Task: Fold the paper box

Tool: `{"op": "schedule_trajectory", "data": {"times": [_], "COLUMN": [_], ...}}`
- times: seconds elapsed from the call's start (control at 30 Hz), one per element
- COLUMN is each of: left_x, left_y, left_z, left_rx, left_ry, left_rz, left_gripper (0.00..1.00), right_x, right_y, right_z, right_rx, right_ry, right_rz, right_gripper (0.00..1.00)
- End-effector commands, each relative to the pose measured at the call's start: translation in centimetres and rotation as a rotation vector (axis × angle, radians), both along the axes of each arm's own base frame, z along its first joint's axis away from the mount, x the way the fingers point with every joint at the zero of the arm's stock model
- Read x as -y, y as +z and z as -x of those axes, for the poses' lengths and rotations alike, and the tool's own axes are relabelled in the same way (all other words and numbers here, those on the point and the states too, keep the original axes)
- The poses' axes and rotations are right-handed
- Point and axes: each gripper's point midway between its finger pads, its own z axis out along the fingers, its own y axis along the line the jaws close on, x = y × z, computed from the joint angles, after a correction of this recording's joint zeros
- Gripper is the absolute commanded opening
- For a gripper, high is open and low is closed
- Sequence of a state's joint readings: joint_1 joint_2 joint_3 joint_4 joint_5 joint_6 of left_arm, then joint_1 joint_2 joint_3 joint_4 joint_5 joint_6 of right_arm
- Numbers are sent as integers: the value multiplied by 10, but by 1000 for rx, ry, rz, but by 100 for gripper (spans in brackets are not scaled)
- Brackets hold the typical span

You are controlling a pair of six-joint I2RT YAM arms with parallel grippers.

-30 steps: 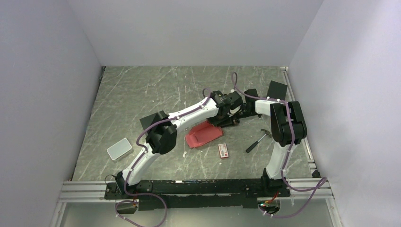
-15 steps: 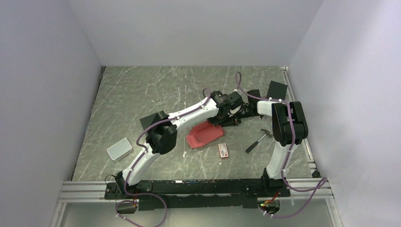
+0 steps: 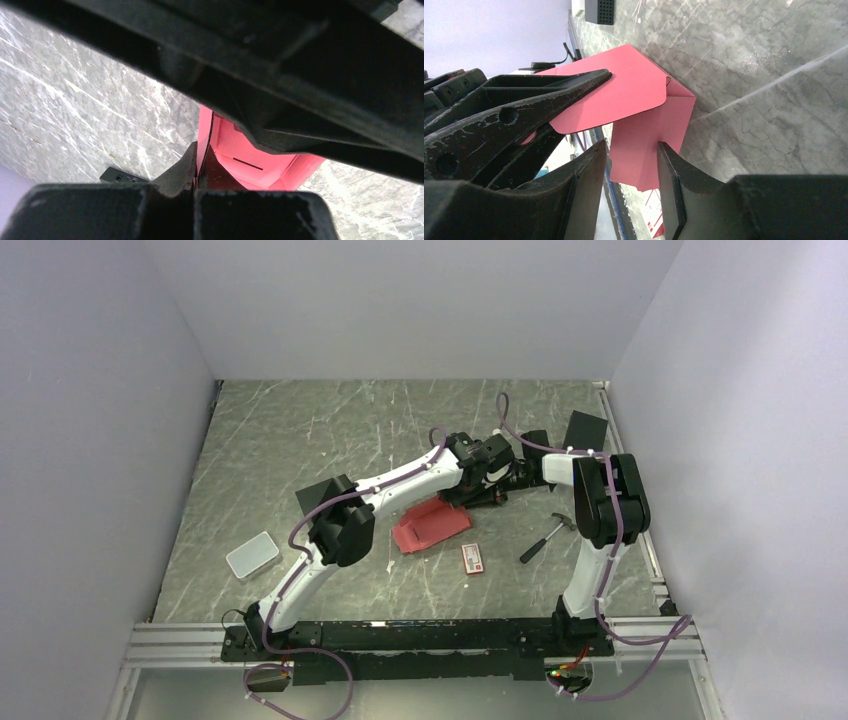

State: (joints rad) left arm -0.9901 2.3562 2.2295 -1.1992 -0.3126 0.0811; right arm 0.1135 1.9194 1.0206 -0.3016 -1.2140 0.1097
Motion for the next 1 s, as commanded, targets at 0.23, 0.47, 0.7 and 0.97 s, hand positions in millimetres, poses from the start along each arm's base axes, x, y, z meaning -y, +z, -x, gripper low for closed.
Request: {"op": "schedule_trajectory", "data": {"times": [0.23, 0.47, 0.7, 0.97], "left_x": [16, 17, 18, 20], "left_y": [14, 14, 14, 13], "left_z": [-2, -2, -2, 0], "left_rx": [33, 31, 29, 25], "left_ry": [14, 13, 15, 16], "left_rz": [70, 72, 75, 79], "left_gripper": [0, 0, 0, 0], "right_x": [-3, -1, -2, -4], "right_y": [3, -6, -11, -16], "right_z": [-1, -3, -2, -4], "right_rx": [21, 18, 38, 89], "right_ry": [21, 11, 19, 18], "right_rz": [-17, 30, 72, 149], "right_gripper": [36, 32, 43, 43]}}
